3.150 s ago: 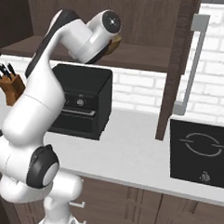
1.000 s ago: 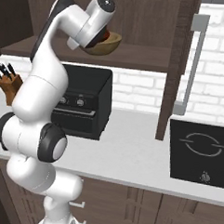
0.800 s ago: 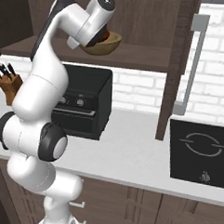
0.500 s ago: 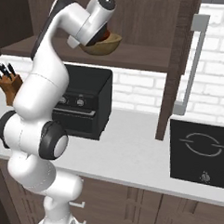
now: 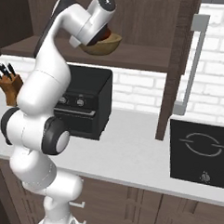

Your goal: Pick up the bowls on the counter and stack them on top of one another in the open cabinet. Place the smaller bowl on top of the larger bowl.

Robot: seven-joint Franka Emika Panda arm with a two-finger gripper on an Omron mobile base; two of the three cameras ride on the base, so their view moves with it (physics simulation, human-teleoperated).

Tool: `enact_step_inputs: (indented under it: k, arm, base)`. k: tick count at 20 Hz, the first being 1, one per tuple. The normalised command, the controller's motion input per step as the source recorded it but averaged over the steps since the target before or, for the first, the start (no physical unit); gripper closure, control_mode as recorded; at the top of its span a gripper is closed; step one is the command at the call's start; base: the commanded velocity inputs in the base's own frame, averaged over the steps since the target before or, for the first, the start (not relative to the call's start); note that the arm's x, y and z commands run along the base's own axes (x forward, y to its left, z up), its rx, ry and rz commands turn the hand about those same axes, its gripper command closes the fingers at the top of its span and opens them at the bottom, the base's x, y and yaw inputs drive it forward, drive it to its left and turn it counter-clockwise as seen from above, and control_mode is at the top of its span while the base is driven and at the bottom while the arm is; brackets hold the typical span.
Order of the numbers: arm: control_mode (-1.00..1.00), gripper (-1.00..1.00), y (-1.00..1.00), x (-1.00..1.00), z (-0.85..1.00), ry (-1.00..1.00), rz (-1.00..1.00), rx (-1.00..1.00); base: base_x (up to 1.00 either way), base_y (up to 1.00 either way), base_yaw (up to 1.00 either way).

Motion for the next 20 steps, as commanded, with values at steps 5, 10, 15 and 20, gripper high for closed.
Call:
enact_step_inputs:
  k: [5,10,15,20]
  arm:
    - [-1.0,1.0,0.0,0.42,0.0,0.0,-0.06,0.0]
    - [-1.0,1.0,0.0,0.12,-0.09,0.0,-0.06,0.0]
    - [-1.0,1.0,0.0,0.0,-0.13,0.0,-0.01,0.0]
    - [-1.0,1.0,0.0,0.0,-0.13,0.01,0.0,0.0]
  base:
    - [0.0,0.0,0.0]
    - [0.0,0.0,0.0]
    - [0.0,0.0,0.0]
    - [0.0,0.0,0.0]
